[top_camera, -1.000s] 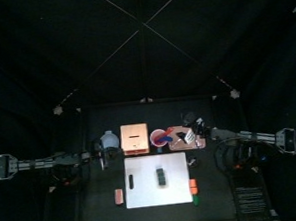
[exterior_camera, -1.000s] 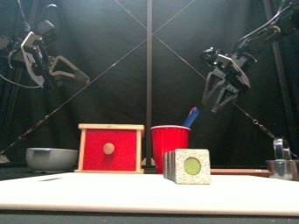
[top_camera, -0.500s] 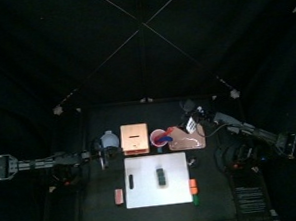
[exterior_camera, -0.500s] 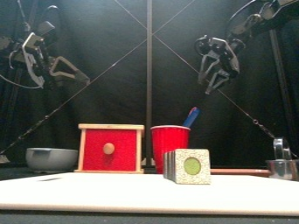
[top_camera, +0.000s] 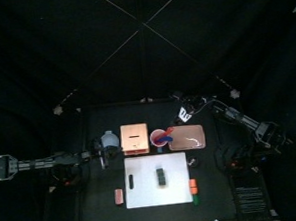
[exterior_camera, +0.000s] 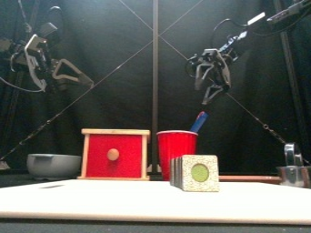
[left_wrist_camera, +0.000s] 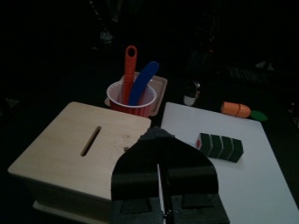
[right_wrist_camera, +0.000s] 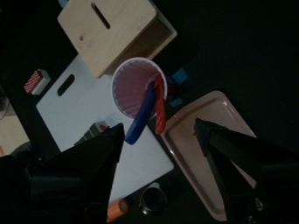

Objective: Place sushi on board then cut the sushi with the knife then place the pieces on the plate
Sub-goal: Pick knife at handle with right hand

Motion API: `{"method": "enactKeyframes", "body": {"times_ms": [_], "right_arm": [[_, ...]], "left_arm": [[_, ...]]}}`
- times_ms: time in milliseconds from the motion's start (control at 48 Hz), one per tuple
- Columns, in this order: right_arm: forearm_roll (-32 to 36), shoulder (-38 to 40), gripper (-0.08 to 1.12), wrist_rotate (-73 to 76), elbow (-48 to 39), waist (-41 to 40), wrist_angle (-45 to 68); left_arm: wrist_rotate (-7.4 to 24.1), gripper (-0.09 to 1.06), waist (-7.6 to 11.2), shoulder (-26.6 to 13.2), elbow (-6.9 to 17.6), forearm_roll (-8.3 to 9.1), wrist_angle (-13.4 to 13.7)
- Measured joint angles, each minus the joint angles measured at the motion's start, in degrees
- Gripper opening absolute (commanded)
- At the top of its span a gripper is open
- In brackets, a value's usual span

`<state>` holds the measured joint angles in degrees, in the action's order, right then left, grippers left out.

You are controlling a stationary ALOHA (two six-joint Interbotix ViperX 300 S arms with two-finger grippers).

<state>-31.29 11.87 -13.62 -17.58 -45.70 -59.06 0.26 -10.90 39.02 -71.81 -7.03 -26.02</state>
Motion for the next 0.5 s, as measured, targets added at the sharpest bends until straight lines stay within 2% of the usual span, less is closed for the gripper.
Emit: {"method": "enactKeyframes", "body": {"times_ms": [500], "right_arm": [[0.0,-15.6,0.95,-0.8,13.4,-0.7,-13.2]], "left_arm": [[0.1,-0.01,-0.09,0.0,0.0,-0.09,0.0]]}}
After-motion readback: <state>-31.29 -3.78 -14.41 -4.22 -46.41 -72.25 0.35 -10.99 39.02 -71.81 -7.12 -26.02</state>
